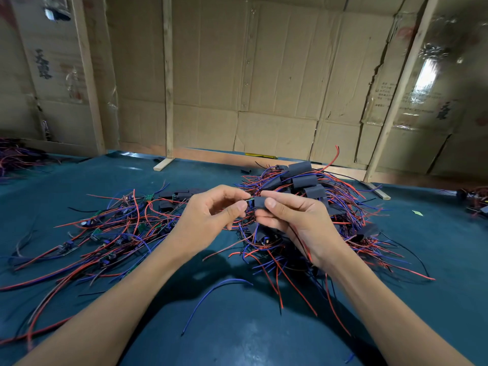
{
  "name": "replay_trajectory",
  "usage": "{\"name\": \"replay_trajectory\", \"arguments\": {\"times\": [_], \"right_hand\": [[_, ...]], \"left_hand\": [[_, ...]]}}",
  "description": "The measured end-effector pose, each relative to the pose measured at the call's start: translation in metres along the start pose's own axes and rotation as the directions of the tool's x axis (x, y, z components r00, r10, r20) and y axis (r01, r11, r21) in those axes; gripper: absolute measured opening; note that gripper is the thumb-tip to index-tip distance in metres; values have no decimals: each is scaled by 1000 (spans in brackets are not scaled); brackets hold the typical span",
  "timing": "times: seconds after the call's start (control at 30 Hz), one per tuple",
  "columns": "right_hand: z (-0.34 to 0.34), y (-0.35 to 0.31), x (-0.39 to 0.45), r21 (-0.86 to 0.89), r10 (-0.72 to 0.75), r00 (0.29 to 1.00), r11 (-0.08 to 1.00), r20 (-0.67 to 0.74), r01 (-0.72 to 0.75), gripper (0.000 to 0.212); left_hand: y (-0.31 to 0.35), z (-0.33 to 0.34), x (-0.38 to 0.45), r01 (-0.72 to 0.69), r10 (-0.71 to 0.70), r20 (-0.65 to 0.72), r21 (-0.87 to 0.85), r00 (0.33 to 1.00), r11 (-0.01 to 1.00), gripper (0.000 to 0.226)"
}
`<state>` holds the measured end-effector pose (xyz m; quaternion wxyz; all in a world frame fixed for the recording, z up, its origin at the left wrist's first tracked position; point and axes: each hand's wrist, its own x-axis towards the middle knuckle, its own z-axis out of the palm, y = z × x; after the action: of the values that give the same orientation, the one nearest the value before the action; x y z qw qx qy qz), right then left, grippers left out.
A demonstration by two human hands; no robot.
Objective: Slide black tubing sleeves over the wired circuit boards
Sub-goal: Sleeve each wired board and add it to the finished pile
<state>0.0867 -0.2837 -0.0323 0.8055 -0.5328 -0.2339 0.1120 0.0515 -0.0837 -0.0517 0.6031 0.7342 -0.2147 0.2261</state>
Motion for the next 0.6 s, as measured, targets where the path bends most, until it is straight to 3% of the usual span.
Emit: {"name": "replay_trajectory", "arguments": {"times": [0.43, 0.6], "right_hand": [[-4, 5, 2, -93, -75, 995, 992, 61, 81, 33], [-5, 6, 1, -214, -156, 986, 963, 57, 165, 33]], "left_hand": [[2, -3, 0, -18, 19, -3, 48, 1000, 999, 19], [-1, -4, 2, 51, -57, -53, -105, 997, 993, 19]]}}
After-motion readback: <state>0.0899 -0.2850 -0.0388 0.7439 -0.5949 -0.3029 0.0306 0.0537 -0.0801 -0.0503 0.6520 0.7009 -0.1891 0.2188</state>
